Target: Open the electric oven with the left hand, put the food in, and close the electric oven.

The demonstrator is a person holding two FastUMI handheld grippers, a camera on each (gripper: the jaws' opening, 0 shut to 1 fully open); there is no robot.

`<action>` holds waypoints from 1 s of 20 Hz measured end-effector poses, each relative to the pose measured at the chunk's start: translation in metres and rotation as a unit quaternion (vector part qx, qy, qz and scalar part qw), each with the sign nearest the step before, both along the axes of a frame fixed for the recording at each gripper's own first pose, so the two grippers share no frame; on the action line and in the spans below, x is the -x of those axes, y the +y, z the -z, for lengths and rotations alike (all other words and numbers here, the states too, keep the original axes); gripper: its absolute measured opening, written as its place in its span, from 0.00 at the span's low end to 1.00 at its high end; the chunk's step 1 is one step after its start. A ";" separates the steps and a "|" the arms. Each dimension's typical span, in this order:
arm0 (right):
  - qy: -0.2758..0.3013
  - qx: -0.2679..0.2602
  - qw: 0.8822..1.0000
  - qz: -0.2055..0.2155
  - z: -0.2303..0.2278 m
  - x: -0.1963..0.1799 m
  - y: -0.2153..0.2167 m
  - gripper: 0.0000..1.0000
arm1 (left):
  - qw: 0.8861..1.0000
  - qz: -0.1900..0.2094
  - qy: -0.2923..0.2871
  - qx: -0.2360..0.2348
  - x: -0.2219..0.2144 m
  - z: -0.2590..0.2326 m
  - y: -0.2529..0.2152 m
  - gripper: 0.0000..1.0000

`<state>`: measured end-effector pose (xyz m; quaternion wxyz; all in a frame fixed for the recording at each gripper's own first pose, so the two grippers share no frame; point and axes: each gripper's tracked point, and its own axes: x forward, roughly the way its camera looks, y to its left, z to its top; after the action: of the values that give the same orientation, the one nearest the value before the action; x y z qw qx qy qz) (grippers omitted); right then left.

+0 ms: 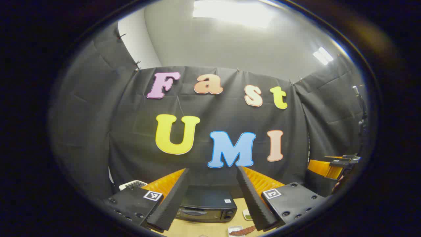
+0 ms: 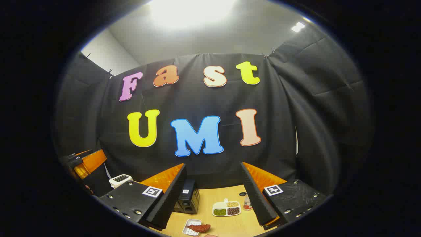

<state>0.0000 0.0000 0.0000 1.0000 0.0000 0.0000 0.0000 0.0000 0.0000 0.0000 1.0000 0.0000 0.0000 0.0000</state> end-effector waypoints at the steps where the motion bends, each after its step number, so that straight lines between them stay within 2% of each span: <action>1: -0.001 0.002 1.000 -0.002 -0.001 -0.002 0.000 0.97 | 1.000 0.001 -0.002 0.005 -0.001 0.001 0.000 0.91; 2: 0.001 0.002 1.000 -0.004 -0.001 -0.004 0.002 0.97 | 1.000 -0.001 -0.003 0.010 -0.005 0.001 0.002 0.95; 3: 0.003 -0.001 1.000 -0.008 0.001 -0.007 0.004 0.97 | 1.000 -0.004 -0.003 0.014 -0.008 0.002 0.004 0.91; 4: 0.005 -0.002 1.000 -0.012 0.003 -0.011 0.005 0.97 | 1.000 -0.007 0.000 0.015 -0.010 0.005 0.005 0.95; 7: 0.011 0.002 1.000 -0.016 0.006 -0.024 0.005 0.97 | 1.000 -0.012 0.007 0.001 -0.014 0.012 0.007 0.95; 8: 0.013 0.002 1.000 -0.017 0.010 -0.026 0.005 0.97 | 1.000 -0.014 0.010 -0.005 -0.015 0.016 0.010 0.92; 11: 0.016 -0.005 1.000 -0.017 0.013 -0.031 0.002 0.97 | 1.000 -0.018 0.020 -0.002 -0.017 0.024 0.013 0.92; 12: 0.018 -0.005 1.000 -0.017 0.013 -0.033 0.001 0.97 | 1.000 -0.017 0.021 0.000 -0.017 0.026 0.013 0.95; 15: 0.024 0.000 1.000 -0.019 0.020 -0.039 0.001 0.97 | 0.999 -0.015 0.031 -0.002 -0.018 0.037 0.014 0.95; 19: 0.046 0.003 0.999 -0.016 0.037 -0.039 -0.001 0.97 | 0.997 -0.012 0.073 -0.014 -0.029 0.081 0.019 0.95; 20: 0.049 0.002 0.999 -0.016 0.039 -0.039 -0.001 0.97 | 0.996 -0.013 0.088 -0.012 -0.033 0.099 0.021 0.99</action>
<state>0.0387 -0.0007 -0.0392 0.9987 -0.0020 0.0486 0.0159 0.0329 0.0209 -0.0987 0.9960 0.0117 0.0882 0.0126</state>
